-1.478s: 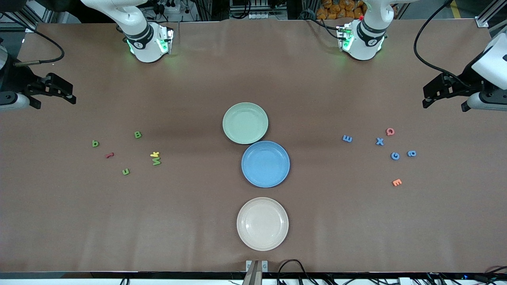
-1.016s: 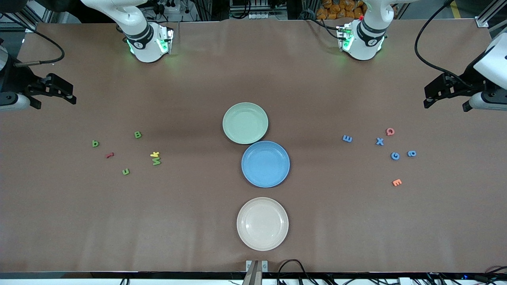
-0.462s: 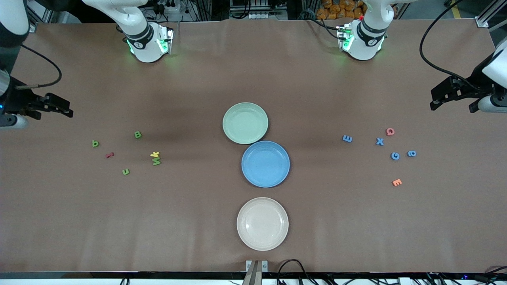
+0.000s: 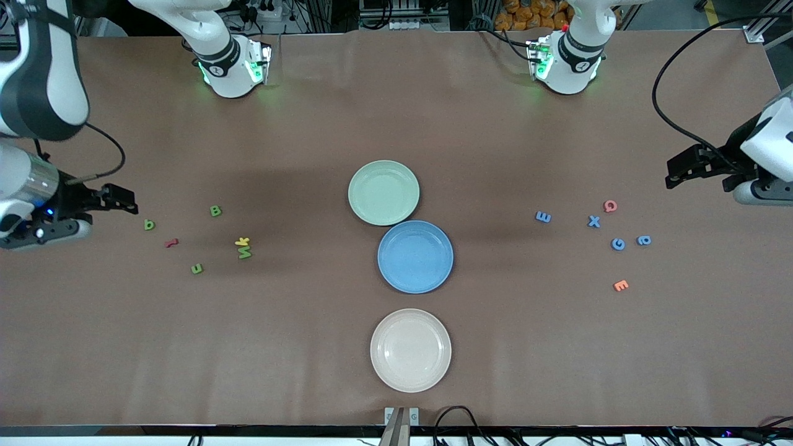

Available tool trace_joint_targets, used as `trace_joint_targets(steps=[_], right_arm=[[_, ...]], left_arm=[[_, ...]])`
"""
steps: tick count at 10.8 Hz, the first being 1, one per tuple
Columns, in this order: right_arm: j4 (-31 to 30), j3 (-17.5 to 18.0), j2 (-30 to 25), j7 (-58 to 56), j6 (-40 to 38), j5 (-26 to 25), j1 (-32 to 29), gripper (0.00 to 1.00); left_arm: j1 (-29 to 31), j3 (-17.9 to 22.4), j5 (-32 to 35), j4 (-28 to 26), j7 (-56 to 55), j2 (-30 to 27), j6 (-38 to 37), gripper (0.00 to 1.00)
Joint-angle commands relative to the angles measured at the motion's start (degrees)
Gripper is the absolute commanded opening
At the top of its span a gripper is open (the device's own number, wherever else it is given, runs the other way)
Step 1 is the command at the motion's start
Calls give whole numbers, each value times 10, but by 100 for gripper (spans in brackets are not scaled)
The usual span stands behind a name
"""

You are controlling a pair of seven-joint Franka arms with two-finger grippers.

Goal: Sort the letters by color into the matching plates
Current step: 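Move the right gripper toward the green letters while the left gripper reaches blue letters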

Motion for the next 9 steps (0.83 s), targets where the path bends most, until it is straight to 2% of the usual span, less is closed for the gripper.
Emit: trace_joint_targets(steps=[1, 3, 5, 9], right_arm=[[7, 4, 52, -62, 43, -1, -8, 100], [6, 4, 85, -87, 79, -1, -9, 100], [-5, 5, 111, -92, 114, -1, -8, 93], [-100, 5, 112, -105, 246, 1, -7, 88]], left_arm=[[3, 22, 10, 6, 3, 14, 6, 100], [39, 31, 1, -26, 35, 24, 11, 100], [56, 32, 0, -96, 46, 22, 73, 100], [77, 34, 23, -244, 45, 22, 229, 100]])
